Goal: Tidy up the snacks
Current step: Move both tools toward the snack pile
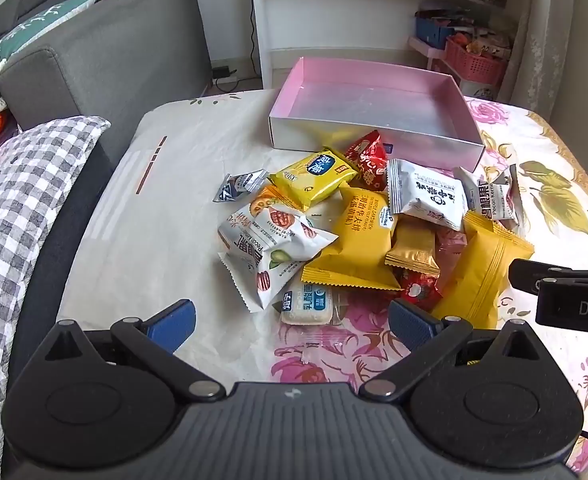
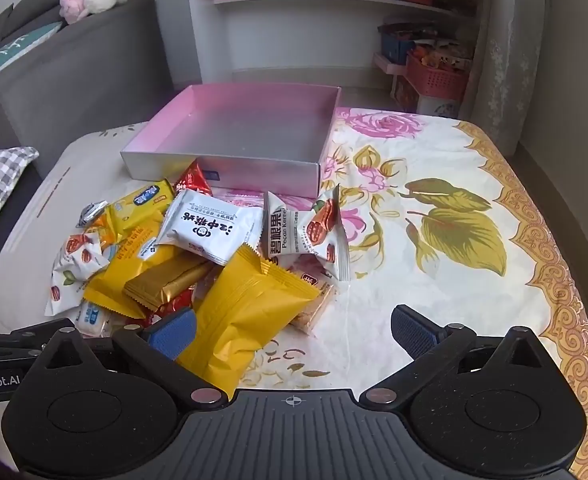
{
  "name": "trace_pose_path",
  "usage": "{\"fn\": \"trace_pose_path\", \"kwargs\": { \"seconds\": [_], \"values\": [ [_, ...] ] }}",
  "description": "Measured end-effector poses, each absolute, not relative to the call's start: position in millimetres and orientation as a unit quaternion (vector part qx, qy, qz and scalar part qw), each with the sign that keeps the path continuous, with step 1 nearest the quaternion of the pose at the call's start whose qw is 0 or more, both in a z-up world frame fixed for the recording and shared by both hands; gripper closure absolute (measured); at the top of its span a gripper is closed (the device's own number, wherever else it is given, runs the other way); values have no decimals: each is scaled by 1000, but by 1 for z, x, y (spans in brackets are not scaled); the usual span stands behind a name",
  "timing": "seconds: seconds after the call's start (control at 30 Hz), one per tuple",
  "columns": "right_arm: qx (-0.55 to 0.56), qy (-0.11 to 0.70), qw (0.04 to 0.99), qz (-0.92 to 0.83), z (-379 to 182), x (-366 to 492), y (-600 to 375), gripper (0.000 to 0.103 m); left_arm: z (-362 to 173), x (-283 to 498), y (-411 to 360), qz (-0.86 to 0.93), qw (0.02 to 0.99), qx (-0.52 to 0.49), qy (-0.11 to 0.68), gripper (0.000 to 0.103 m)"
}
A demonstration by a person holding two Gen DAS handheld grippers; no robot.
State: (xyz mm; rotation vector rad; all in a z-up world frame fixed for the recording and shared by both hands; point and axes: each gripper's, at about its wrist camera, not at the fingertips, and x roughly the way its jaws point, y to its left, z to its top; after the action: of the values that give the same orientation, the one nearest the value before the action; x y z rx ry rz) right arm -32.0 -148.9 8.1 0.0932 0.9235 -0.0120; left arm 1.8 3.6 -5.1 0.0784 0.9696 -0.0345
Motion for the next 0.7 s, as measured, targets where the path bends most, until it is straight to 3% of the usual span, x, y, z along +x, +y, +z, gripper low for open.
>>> {"fn": "trace_pose_path", "kwargs": {
  "seconds": [0.7],
  "values": [
    [47,449,892,-4,6,-31,-147,0,-6,3,4,-15,883,39,467,0]
  ]
}}
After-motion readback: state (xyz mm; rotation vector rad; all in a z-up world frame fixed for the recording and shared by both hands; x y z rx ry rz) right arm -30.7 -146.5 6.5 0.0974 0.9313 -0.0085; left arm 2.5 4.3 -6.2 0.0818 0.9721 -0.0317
